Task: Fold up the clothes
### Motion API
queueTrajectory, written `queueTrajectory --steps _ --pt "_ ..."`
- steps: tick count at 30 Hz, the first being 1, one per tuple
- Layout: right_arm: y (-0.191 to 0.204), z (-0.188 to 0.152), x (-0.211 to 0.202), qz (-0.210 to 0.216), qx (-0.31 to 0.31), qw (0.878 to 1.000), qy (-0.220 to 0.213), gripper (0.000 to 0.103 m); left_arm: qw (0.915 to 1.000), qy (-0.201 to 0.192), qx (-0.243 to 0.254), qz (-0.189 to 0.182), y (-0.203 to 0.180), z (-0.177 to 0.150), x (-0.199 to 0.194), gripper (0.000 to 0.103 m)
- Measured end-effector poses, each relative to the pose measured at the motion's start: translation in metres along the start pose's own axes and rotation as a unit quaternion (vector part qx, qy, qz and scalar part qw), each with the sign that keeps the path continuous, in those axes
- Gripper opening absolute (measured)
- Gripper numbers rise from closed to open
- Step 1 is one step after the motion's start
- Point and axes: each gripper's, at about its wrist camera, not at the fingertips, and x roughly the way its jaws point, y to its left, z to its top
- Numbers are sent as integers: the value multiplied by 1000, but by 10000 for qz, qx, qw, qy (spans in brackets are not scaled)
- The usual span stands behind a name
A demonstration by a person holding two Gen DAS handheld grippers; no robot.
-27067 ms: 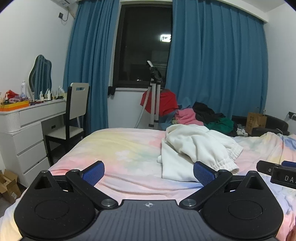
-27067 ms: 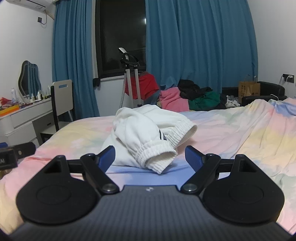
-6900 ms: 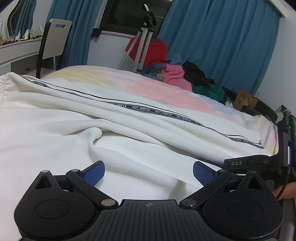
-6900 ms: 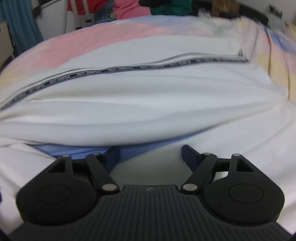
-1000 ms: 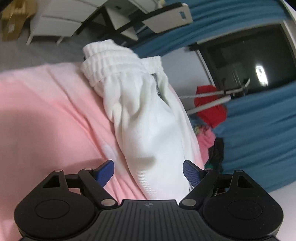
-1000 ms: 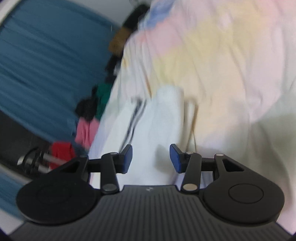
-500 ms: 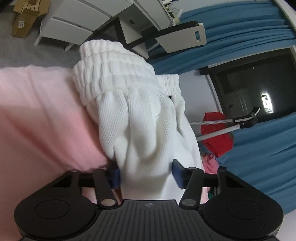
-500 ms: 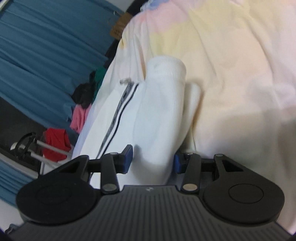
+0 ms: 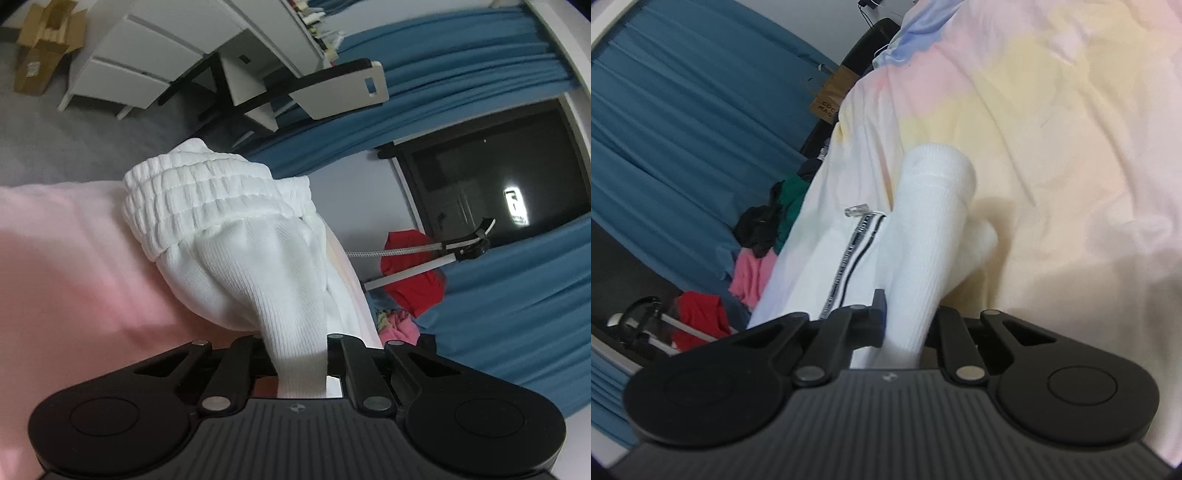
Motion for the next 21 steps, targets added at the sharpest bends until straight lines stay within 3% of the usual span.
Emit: queueTrajectory --steps 9,11,14,17,20,21 --pt "-22 8 -53 40 419 9987 297 11 9999 -69 62 133 7 -5 -110 9" --pt "-21 10 -65 34 270 9993 262 11 9996 54 -65 252 16 -5 -131 9" --pt "-28 13 -82 123 234 9993 254 11 9961 515 139 696 32 -1 -151 10" --pt "-43 10 -87 63 344 9987 362 11 9878 790 718 1129 43 -2 -155 23" --pt "-59 7 -82 -13 633 9966 533 11 9846 688 915 1318 40 -6 -167 33" --pt "-63 6 -81 1 751 9956 558 11 9824 645 1079 1378 36 -9 -172 41"
